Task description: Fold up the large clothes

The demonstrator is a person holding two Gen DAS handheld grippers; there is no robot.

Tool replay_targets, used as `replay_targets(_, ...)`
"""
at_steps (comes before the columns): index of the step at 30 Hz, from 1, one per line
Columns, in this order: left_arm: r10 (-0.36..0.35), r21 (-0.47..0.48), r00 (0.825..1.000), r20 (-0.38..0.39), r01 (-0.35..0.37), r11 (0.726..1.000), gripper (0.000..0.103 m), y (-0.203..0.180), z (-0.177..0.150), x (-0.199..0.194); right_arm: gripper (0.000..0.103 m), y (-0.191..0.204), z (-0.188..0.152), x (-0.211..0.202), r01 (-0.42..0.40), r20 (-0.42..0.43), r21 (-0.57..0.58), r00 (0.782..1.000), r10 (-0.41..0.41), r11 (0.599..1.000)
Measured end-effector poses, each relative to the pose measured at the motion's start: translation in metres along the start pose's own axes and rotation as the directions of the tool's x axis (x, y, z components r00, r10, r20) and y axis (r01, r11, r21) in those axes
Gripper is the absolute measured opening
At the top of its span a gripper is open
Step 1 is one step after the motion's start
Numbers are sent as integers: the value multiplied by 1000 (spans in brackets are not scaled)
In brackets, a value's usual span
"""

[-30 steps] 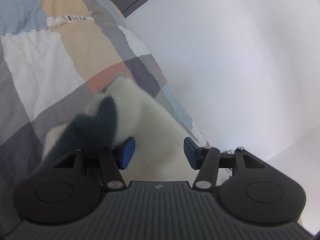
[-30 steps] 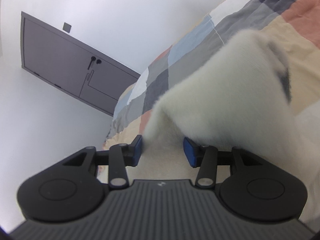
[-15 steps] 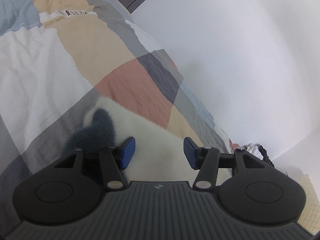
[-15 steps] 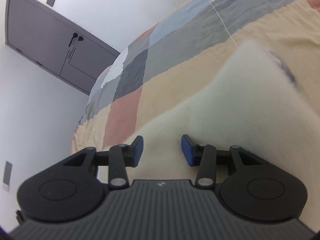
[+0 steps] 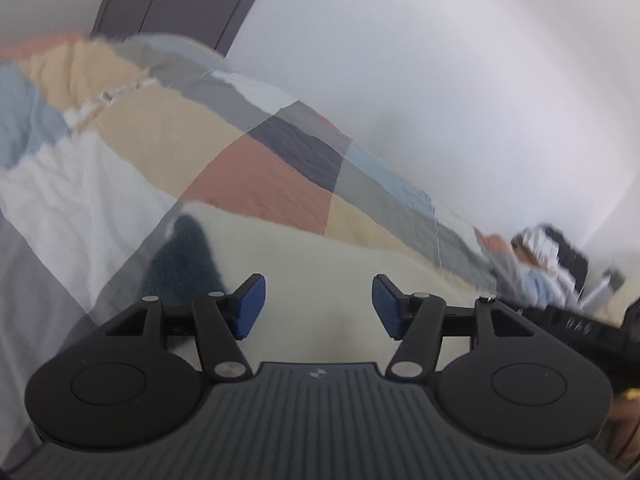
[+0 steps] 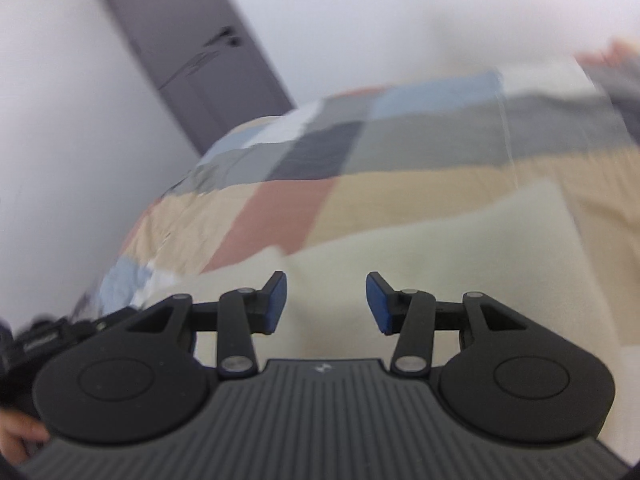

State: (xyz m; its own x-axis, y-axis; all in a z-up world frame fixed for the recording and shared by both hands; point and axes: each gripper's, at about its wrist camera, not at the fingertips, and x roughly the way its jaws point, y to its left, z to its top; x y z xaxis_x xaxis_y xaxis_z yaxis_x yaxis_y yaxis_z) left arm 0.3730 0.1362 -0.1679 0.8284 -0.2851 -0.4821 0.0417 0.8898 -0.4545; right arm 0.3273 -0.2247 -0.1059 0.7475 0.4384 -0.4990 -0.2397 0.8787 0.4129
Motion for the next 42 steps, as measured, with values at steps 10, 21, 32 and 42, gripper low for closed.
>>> replay_targets(10,28,151,999,-25,-24,988,68,-30,-32,-14,46,40,-41,-25,30,-25,-184,999,-35,983)
replay_targets(21,108,295,992,-59,-86,952,72,-34,-45,20,46,35,-51,10,70,-94,-241,991,-95,968)
replay_targets(32,32,172,998,-57,-22,985,76,-30,-43,-4,46,30,-53,18,57,-119,-199,990,-82,978)
replay_targets(42,-164,-205,955,-247,114,972,84,-9,-74,-31,44,27,-57,5,61,-105,-151,991,-77,987)
